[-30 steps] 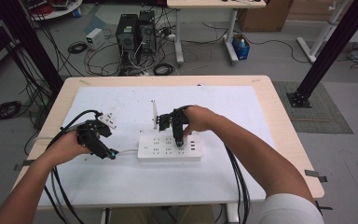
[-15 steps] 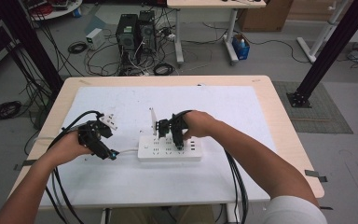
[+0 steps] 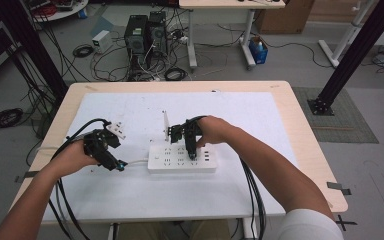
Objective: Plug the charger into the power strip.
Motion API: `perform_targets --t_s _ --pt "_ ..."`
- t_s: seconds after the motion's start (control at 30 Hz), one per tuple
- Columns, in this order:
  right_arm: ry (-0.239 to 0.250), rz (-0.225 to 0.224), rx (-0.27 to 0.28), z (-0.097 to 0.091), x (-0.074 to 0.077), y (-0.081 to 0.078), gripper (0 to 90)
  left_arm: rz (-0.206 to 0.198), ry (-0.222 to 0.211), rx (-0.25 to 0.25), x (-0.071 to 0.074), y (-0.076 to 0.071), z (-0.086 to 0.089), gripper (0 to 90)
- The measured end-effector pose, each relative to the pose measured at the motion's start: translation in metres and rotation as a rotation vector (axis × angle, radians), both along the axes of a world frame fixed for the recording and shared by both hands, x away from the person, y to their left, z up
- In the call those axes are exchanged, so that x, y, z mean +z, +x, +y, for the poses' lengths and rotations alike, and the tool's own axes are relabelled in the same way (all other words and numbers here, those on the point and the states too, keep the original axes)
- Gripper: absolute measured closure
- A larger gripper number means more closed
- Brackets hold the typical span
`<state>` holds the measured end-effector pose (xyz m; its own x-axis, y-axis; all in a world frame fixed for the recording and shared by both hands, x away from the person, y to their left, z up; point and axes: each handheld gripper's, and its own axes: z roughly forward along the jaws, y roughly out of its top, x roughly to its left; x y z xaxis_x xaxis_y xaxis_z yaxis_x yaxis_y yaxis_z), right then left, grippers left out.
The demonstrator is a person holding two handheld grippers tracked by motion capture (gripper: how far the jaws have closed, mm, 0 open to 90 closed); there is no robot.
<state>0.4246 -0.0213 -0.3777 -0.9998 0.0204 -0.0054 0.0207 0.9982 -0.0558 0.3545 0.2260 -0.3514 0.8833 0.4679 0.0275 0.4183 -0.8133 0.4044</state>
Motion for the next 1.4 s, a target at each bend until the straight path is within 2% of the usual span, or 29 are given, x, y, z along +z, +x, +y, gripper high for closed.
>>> perform_targets --t_s 0.33,0.4,0.43,0.5,0.6,0.7,0.77,0.83,1.07,1.1,1.2,1.27,1.33,1.37,1.4 --pt "0.014 -0.008 0.012 -0.001 0.000 -0.002 61.9 -0.013 -0.010 0.007 -0.002 -0.003 0.003 21.4" --pt "0.014 -0.016 0.035 -0.002 0.000 -0.002 61.5 -0.018 -0.008 0.008 -0.002 -0.003 0.004 21.4" --pt "0.013 -0.013 0.021 -0.003 0.000 -0.004 60.7 -0.019 -0.012 0.011 -0.003 -0.003 0.004 21.4" --pt "0.024 -0.009 0.033 -0.004 0.000 -0.003 51.4 -0.023 -0.013 0.013 -0.003 -0.003 0.005 21.4" --pt "0.056 0.011 -0.004 -0.010 0.001 -0.002 39.9 -0.033 -0.018 0.015 -0.002 -0.001 0.007 21.4" --pt "0.097 0.031 -0.089 -0.017 0.004 0.003 21.4 -0.031 -0.023 0.013 -0.003 0.000 0.007 21.4" --pt "0.141 0.050 -0.148 -0.023 0.009 0.006 20.1 -0.029 -0.022 0.009 -0.004 0.001 0.007 21.4" --pt "0.179 0.049 -0.210 -0.028 0.014 0.007 13.0 -0.030 -0.031 0.012 -0.006 0.001 0.006 21.4" --pt "0.271 -0.014 -0.306 -0.042 0.032 0.012 13.1 -0.040 -0.041 0.026 -0.008 0.002 0.007 21.4" --pt "0.290 -0.018 -0.307 -0.044 0.034 0.013 13.1 -0.041 -0.042 0.028 -0.008 0.002 0.007 21.4" --pt "0.309 -0.041 -0.324 -0.051 0.040 0.012 13.1 -0.042 -0.038 0.026 -0.008 0.002 0.007 21.4" --pt "0.303 -0.044 -0.324 -0.055 0.044 0.010 13.1 -0.042 -0.040 0.023 -0.008 0.002 0.006 21.4" --pt "0.301 -0.024 -0.330 -0.061 0.049 0.008 13.1 -0.042 -0.038 0.019 -0.007 0.002 0.006 21.5" --pt "0.314 -0.031 -0.323 -0.065 0.051 0.007 13.1 -0.044 -0.044 0.022 -0.007 0.002 0.005 21.4" --pt "0.310 -0.041 -0.345 -0.068 0.054 0.006 13.0 -0.044 -0.043 0.019 -0.007 0.002 0.005 21.4"
